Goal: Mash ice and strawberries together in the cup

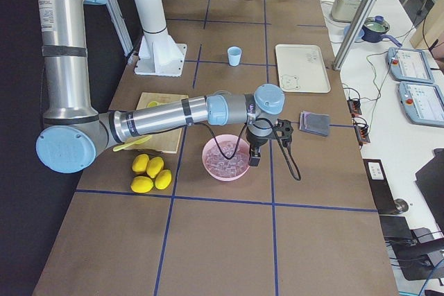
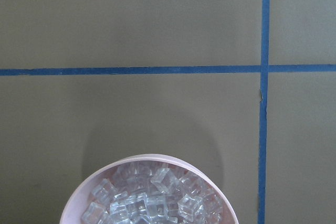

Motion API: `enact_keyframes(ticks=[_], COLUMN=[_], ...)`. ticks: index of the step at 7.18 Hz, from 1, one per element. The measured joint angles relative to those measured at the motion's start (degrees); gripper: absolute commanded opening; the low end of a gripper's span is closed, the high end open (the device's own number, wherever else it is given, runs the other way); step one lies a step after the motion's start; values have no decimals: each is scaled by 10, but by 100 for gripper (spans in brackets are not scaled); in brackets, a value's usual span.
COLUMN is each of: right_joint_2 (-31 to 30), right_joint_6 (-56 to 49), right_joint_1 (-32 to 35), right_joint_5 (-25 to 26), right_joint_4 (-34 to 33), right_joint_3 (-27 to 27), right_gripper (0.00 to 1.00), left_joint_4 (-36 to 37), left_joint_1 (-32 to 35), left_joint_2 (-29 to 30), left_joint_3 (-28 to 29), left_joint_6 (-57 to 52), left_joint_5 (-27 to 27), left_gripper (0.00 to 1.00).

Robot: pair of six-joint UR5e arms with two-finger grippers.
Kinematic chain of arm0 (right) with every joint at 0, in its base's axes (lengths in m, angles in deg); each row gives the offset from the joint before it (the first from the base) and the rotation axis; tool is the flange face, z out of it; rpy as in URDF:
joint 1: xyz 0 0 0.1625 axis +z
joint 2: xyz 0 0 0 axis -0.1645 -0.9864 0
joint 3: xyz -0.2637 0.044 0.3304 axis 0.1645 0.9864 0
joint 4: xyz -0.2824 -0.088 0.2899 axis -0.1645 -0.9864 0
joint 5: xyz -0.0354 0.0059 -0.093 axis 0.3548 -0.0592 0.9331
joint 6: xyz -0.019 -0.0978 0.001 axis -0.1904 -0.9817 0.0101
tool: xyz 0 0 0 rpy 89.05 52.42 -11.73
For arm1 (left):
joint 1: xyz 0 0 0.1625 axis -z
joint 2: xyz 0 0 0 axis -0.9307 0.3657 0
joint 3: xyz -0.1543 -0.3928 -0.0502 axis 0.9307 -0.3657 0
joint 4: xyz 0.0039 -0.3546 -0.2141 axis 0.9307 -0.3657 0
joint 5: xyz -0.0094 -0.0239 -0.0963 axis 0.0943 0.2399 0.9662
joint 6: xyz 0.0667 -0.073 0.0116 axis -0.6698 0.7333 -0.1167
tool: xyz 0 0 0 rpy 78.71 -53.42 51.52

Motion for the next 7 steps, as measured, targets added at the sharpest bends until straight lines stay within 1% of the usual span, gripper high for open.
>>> enact_keyframes(ticks=[4, 7], right_joint_2=[-5, -6], right_joint_6=[0, -1], right_joint_1=[0, 0], right_joint_5=[-1, -1], right_joint_4=[0, 0], right_joint_3=[-1, 0], right_gripper=[100, 100], left_joint_4=[-3, -27], left_joint_1=[2, 0], left_joint_2=[2, 7], left_joint_3=[37, 62], left_joint_6=[2, 3], left_joint_5=[3, 4], left_gripper=[0, 0])
